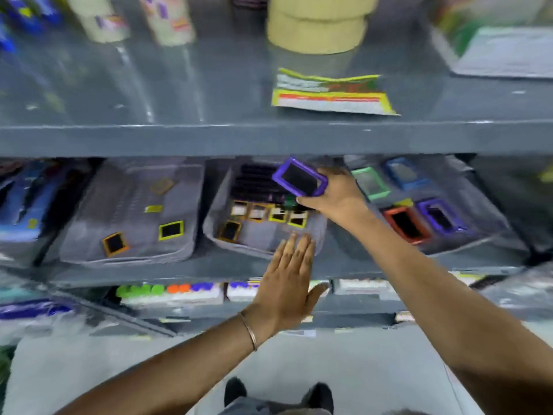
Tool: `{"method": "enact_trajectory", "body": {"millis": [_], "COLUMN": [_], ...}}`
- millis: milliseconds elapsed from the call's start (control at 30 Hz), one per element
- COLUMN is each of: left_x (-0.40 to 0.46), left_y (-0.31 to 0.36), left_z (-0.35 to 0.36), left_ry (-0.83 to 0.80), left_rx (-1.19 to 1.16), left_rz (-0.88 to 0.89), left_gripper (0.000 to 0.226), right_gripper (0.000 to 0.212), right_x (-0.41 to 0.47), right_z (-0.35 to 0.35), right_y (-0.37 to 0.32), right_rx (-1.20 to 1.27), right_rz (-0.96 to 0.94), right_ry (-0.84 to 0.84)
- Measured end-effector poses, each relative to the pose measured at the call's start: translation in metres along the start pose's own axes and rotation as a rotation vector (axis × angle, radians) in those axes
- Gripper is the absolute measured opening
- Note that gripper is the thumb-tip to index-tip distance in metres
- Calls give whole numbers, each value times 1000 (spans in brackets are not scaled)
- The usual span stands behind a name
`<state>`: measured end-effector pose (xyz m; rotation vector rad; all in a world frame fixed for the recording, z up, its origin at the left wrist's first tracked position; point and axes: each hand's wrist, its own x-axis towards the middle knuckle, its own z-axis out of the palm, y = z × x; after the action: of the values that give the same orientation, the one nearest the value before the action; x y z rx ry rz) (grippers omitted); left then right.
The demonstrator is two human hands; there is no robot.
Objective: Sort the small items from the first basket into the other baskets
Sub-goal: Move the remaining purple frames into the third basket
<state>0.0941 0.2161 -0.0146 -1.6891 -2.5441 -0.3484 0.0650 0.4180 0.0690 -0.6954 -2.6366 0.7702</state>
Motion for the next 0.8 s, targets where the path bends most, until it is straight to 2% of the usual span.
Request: {"method": "enact_trajectory", "body": {"millis": [67, 167, 267, 367, 467, 633, 800], "left_x": [18, 45, 73, 93, 104, 107, 105], "left_y": [36, 86, 125, 143, 152, 155, 157], "left_z": [7, 13, 20, 28, 37, 42, 44], "left_ry": [-29, -24, -43, -99, -150, -161, -145], "left_rx": [-31, -52, -39, 33, 91, 131, 113], "left_rz": [73, 188, 245, 256, 241, 228, 210], "left_gripper": [79, 77, 77, 77, 77, 75, 73], "right_gripper": [53, 62, 56, 43, 53, 61, 57], "right_x": [-15, -36, -49, -49, -45, -39, -39], "right_z": [-28, -66, -98, -116, -123, -122, -122], "right_y": [47, 113, 167, 205, 233, 254, 251], "right_rx": [4, -64, -90, -98, -179, -249, -270], "right_rz": [94, 255, 402, 542, 649, 699, 703], "right_ry": [17, 97, 146, 84, -33, -131, -226]}}
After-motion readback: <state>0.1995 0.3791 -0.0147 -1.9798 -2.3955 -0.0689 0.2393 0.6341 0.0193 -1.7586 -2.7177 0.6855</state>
